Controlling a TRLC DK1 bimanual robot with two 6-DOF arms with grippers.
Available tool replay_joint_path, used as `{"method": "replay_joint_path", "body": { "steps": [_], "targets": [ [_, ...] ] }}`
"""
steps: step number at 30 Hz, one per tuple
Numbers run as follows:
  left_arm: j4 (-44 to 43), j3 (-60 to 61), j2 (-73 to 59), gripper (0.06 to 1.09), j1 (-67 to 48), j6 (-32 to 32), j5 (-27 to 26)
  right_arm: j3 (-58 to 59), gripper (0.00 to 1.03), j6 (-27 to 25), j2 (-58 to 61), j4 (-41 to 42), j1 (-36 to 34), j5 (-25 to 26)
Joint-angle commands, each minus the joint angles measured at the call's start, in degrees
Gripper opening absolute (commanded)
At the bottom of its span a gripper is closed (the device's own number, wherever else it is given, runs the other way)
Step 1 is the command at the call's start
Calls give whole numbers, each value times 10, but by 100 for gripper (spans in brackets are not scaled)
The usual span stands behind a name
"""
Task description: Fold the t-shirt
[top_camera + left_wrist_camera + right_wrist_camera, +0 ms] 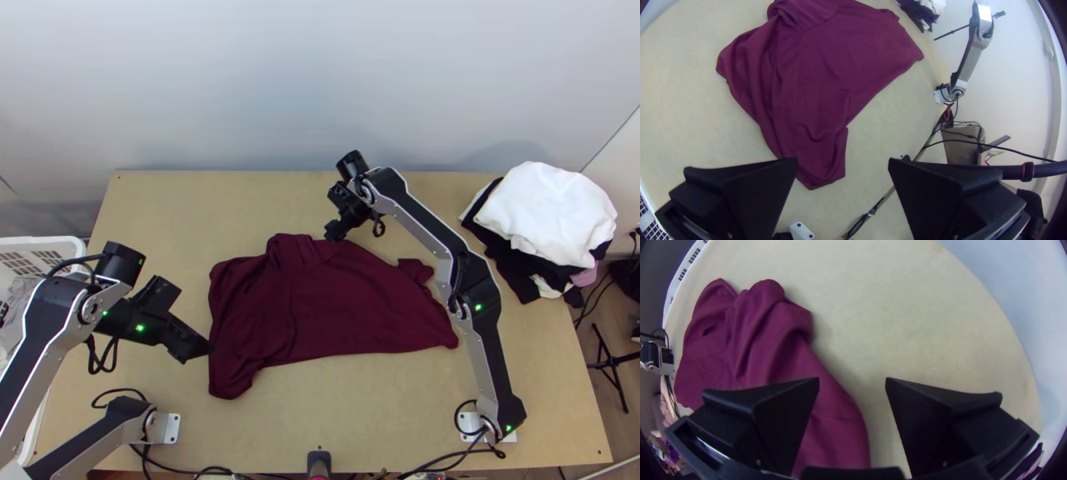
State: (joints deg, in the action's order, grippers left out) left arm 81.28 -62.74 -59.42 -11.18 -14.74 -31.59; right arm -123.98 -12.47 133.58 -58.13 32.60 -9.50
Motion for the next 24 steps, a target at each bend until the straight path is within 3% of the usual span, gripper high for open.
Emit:
{"method": "replay_joint_path", "body": {
  "steps": [1, 7, 10, 14, 16, 19, 22, 24],
  "targets": [
    [0, 20, 19, 104, 0, 2, 2, -13, 69, -5, 17, -22, 18, 0],
    [0, 30, 29, 104, 1, 2, 2, -7, 69, -7, 22, -26, 26, 0],
    [-1, 31, 29, 104, 1, 2, 4, -2, 54, -10, 22, -26, 28, -1],
    [-2, 31, 28, 104, 1, 2, 10, 1, 50, -17, 27, -25, 28, -1],
    [-3, 31, 28, 104, 1, 2, 14, -1, 37, -25, 30, -23, 28, -2],
    [-5, 33, 27, 104, 1, 2, 16, 1, 33, -26, 35, -23, 28, -3],
    [-6, 33, 26, 104, 0, 2, 17, 0, 4, -28, 37, -23, 28, -3],
    [-7, 32, 25, 104, 0, 2, 17, 1, 3, -28, 34, -26, 28, -3]
  ]
}}
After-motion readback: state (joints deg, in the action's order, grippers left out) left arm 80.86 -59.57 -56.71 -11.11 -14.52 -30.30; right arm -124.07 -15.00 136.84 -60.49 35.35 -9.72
